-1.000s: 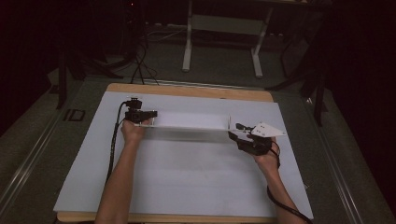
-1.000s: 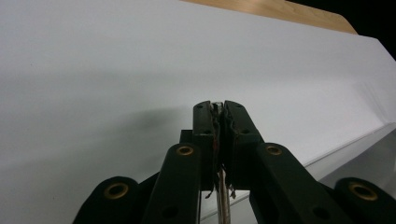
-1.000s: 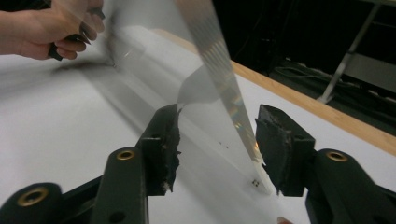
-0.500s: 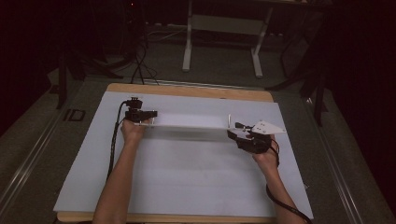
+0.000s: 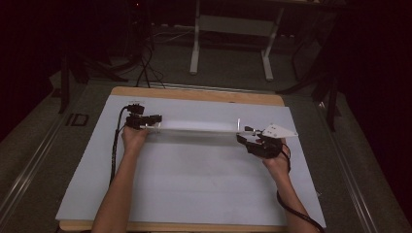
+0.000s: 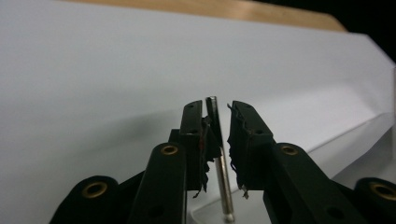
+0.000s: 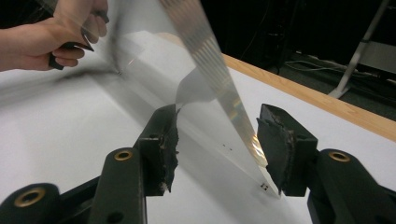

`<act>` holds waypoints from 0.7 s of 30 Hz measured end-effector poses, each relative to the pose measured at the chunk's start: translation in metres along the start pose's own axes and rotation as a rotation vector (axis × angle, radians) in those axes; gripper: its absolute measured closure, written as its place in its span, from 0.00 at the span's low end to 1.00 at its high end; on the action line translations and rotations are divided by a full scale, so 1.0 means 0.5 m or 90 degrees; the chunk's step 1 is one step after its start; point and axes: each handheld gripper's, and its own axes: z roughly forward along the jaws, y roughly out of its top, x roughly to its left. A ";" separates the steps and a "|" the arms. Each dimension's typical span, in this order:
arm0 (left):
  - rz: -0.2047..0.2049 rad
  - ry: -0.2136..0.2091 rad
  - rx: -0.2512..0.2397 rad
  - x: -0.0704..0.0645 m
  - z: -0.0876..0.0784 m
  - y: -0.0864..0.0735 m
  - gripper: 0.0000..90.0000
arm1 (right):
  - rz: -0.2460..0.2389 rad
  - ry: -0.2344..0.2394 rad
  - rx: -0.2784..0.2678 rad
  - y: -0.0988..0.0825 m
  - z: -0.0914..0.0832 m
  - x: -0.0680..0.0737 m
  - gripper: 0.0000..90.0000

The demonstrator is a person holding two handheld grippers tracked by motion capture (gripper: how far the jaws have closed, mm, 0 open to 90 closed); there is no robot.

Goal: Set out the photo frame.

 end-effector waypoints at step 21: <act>0.078 -0.007 -0.024 0.006 -0.109 -0.051 0.73 | 0.012 -0.007 -0.003 0.008 0.005 -0.006 0.53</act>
